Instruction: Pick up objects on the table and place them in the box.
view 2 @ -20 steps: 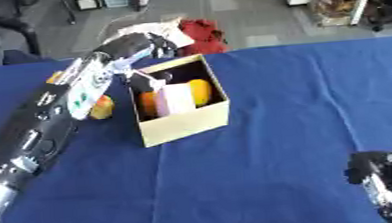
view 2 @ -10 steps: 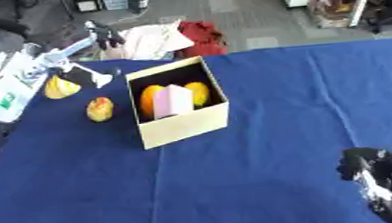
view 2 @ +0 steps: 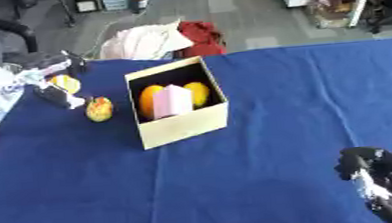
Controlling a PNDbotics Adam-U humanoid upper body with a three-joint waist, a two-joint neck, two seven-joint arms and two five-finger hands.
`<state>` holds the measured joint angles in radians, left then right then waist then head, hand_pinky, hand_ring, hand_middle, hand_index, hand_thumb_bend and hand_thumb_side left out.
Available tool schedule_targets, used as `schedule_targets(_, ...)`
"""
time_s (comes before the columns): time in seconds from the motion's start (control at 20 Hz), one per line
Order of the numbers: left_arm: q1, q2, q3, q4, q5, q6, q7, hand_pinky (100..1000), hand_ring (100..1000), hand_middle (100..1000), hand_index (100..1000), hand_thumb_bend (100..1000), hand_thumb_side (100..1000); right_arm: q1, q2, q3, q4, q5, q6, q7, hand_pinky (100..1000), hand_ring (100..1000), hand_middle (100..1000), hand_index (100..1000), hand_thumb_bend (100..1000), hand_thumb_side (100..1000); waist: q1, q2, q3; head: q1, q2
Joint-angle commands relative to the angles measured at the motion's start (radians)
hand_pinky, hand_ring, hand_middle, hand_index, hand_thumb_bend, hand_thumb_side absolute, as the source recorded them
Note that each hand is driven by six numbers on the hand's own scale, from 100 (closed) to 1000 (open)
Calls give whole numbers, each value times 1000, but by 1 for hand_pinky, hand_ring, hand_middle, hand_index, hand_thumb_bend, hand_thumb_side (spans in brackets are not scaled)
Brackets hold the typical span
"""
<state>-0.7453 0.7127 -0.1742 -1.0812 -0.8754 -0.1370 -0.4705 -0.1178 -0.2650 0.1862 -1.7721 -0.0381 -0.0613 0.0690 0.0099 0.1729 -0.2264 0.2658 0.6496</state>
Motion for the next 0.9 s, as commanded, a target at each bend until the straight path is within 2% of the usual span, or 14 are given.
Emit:
schedule_targets(0.05, -32, -12, 16, 59, -59, -10, 10, 779, 687, 694, 854, 353, 330, -8, -17, -3, -11, -1, -2, 0, 635, 635, 591, 694, 100, 489, -5, 1, -1, 4, -5)
schedule_targets(0.25, -35, -37, 18, 113, -98, -18, 27, 775, 680, 688, 849, 360, 341, -10, -16, -3, -11, -3, -1, 0, 635, 635, 591, 694, 100, 490, -6, 2, -3, 6, -4)
schedule_targets(0.45, -31, -48, 21, 135, -117, -18, 38, 760, 646, 654, 824, 350, 257, -10, -16, -2, -11, -3, -2, 1, 635, 635, 591, 694, 100, 489, -6, 2, -2, 7, -5)
schedule_targets(0.9, -23, -66, 20, 144, -121, 24, 181, 663, 474, 448, 633, 218, 231, -11, -15, -2, -10, -2, -2, 3, 636, 635, 591, 695, 100, 488, -7, 2, -1, 8, -6)
